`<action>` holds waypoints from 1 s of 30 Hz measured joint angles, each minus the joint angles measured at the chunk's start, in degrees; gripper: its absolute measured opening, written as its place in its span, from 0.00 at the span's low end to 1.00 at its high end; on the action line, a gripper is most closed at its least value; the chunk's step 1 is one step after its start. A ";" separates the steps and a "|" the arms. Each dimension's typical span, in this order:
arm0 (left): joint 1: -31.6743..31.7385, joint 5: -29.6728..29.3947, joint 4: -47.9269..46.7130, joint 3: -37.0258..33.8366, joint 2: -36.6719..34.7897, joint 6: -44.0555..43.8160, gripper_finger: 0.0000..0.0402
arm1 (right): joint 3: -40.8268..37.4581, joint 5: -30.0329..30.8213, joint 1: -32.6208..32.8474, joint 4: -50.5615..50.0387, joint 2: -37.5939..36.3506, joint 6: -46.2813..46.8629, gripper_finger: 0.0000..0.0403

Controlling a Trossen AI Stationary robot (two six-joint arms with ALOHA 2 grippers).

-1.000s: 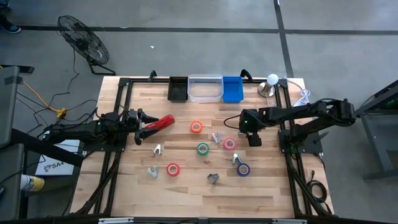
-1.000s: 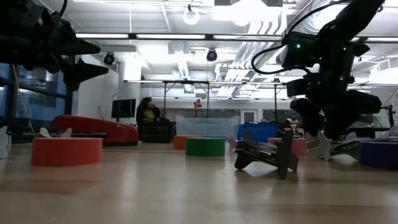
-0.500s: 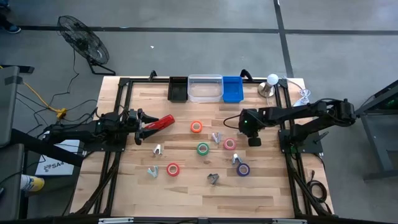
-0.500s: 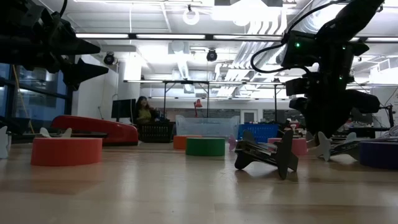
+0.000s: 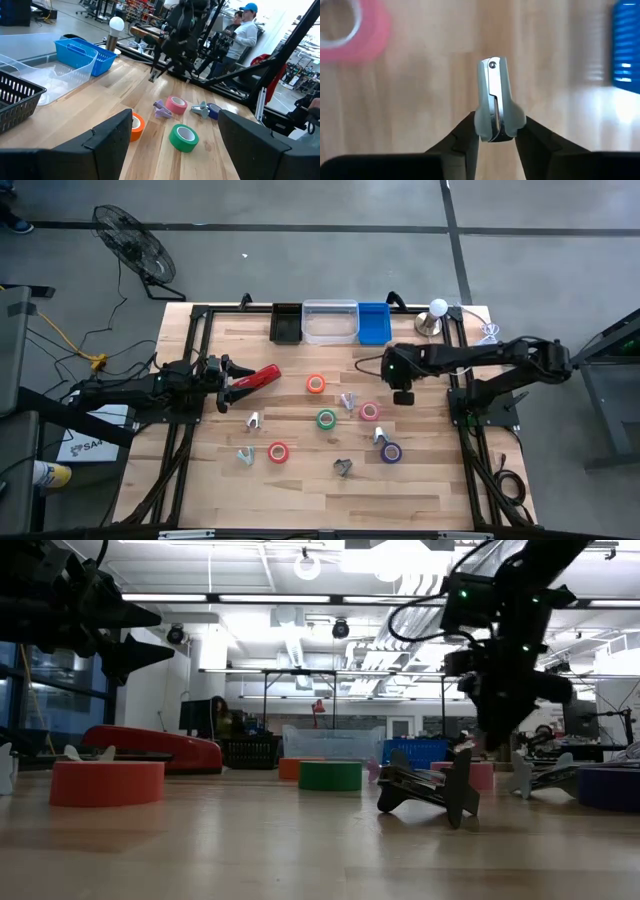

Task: Pick and place Stapler, Stapler remover, tape
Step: Put the top gray staple remover into the blue bin

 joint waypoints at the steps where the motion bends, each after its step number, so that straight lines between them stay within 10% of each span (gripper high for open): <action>1: 0.01 0.01 0.00 0.00 0.02 -0.01 0.72 | 0.84 0.65 -0.66 -0.33 0.00 0.97 0.24; 12: 0.01 0.01 0.00 0.01 0.02 0.00 0.72 | 8.91 7.63 -11.12 0.50 0.00 8.46 0.27; 30: -0.01 -0.01 0.00 0.00 0.00 -0.02 0.72 | 10.80 1.98 -22.76 13.23 9.14 28.38 0.27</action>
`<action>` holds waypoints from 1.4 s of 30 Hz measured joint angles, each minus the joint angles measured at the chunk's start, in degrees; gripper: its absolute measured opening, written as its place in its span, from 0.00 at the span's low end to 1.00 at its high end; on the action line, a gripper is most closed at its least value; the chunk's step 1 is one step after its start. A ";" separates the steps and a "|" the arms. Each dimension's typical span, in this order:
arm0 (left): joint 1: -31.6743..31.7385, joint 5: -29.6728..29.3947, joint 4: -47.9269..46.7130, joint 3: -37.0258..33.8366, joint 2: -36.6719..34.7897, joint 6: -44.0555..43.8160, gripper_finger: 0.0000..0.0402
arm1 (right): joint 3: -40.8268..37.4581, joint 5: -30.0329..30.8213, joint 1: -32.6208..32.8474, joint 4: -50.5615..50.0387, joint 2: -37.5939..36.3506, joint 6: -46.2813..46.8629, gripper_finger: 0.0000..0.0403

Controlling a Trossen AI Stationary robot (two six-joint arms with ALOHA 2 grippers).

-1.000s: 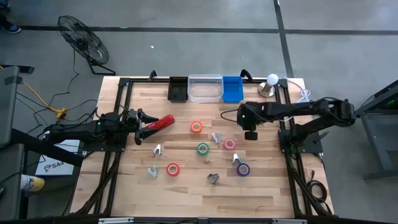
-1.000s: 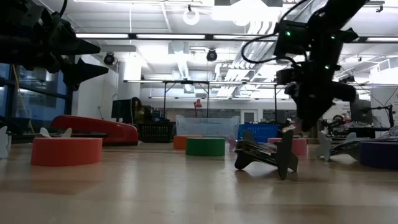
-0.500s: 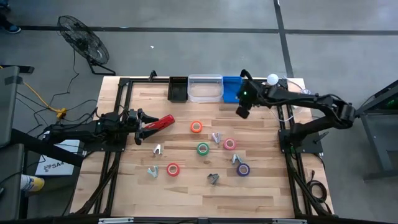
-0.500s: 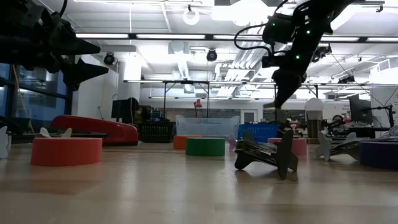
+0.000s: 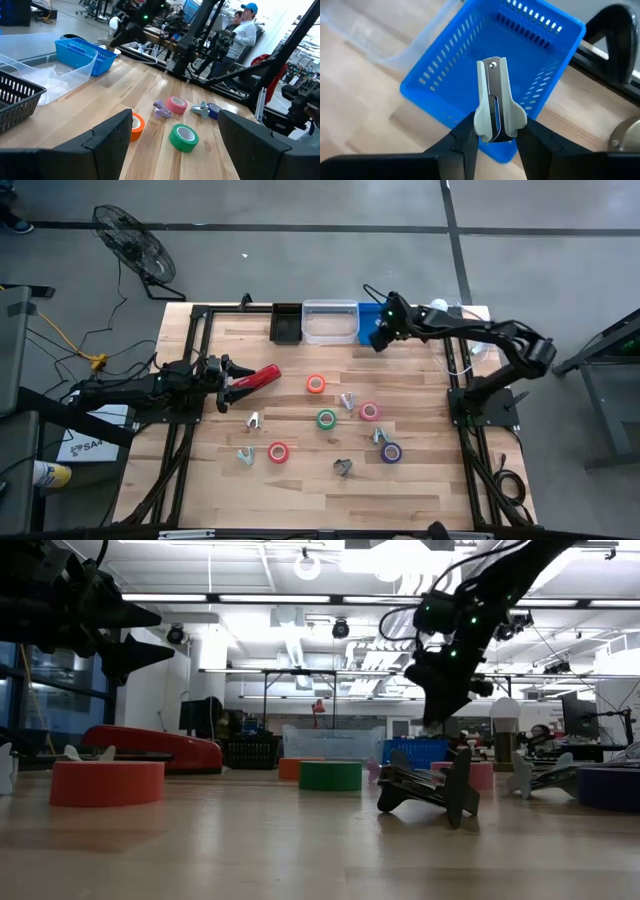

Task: Pick and place Stapler, Stapler remover, tape
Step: Put the top gray staple remover into the blue bin

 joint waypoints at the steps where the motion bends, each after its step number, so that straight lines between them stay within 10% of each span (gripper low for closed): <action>1: 0.02 0.00 0.00 0.00 0.02 0.02 0.72 | 0.85 -0.08 -0.20 -0.07 0.98 1.10 0.27; 14: 0.02 0.01 0.00 0.00 0.00 0.01 0.72 | 14.32 -4.10 -2.31 -9.55 13.55 5.62 0.27; 42: 0.02 0.00 0.00 0.01 0.00 0.02 0.72 | 14.76 -4.45 -2.39 -13.25 15.83 3.57 0.27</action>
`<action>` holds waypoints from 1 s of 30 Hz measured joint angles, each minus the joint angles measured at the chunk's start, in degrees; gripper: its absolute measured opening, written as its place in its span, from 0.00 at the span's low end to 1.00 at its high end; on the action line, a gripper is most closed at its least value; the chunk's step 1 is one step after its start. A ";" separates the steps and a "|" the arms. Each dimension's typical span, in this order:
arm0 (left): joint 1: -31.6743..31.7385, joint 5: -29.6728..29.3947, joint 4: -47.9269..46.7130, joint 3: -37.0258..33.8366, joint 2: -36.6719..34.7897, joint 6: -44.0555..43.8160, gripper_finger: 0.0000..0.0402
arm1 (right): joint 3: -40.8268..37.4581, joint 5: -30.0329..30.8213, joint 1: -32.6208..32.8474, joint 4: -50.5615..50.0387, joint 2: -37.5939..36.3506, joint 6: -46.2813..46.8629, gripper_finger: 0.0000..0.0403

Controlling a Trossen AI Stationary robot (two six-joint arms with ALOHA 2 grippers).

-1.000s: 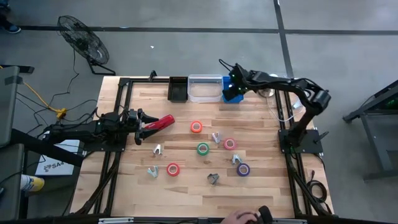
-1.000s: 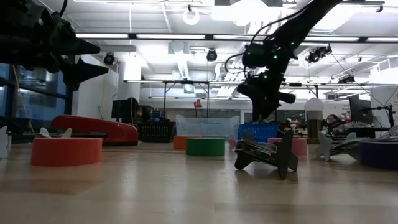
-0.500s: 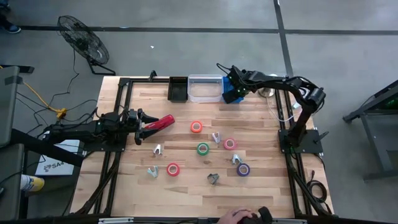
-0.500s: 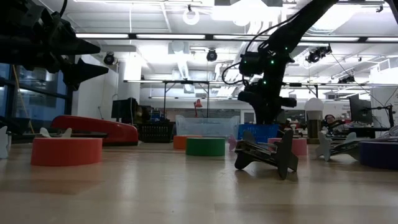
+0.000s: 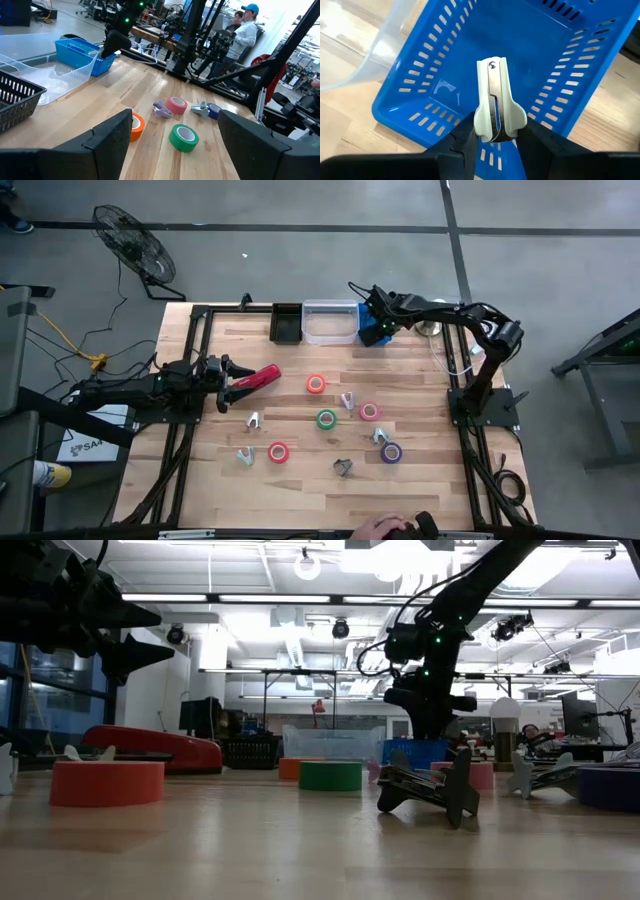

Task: Pick and place Stapler, Stapler remover, tape
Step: Put the top gray staple remover into the blue bin, then put the purple staple remover into the blue bin

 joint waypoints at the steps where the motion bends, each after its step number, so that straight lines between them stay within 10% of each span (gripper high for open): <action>1: -0.02 0.01 0.00 -0.01 -0.01 -0.02 0.72 | 0.00 -0.08 0.01 -0.01 0.00 -0.12 0.28; 14: 0.00 0.00 0.00 0.01 -0.01 0.00 0.72 | 0.00 -2.60 -0.01 0.36 -0.02 0.04 0.55; 30: 0.00 0.02 -0.01 -0.01 0.00 -0.01 0.72 | 2.05 -1.45 0.14 -0.80 -2.00 -0.15 0.58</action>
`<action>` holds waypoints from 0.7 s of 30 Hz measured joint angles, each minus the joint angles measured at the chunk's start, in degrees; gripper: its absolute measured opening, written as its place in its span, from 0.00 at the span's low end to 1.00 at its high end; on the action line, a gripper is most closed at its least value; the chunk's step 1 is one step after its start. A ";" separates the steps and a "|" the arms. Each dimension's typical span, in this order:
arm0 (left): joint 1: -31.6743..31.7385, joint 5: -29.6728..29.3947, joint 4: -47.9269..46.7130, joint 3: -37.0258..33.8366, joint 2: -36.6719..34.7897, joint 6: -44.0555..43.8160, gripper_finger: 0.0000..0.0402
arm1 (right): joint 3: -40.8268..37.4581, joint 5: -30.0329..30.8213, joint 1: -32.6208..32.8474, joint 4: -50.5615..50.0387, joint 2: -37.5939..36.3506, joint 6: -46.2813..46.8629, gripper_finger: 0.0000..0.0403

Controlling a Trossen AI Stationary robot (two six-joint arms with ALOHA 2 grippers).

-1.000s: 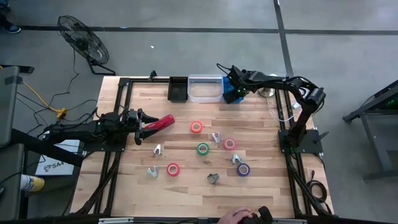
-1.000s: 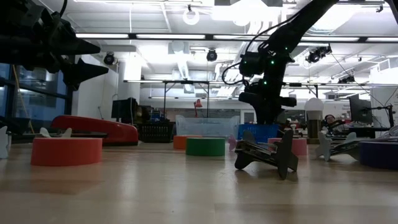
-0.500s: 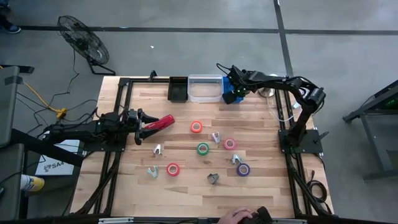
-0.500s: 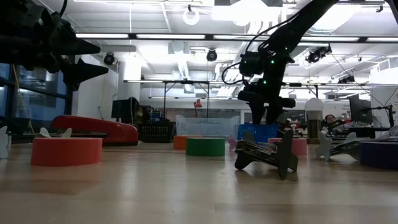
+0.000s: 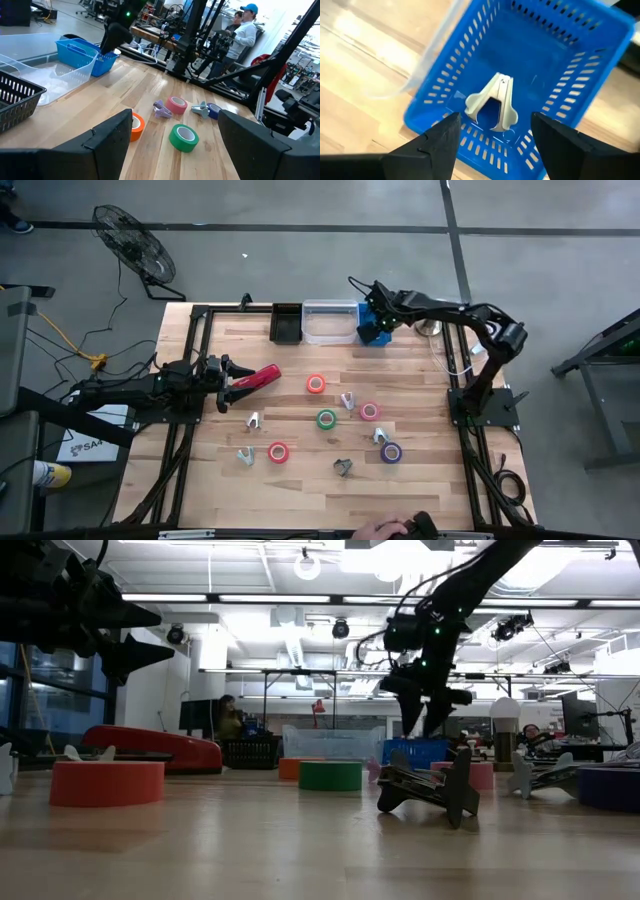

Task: Pick and place Stapler, Stapler remover, tape
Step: Put the purple staple remover into the blue bin

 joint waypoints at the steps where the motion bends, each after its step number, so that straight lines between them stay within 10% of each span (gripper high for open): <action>1: 0.00 -0.02 -0.01 0.02 0.01 0.01 0.72 | 0.22 0.04 0.27 -0.49 -0.54 -0.20 0.58; 21: -0.02 -0.02 0.01 0.01 0.01 0.00 0.72 | 0.05 -3.05 16.13 -8.70 -8.40 9.59 0.58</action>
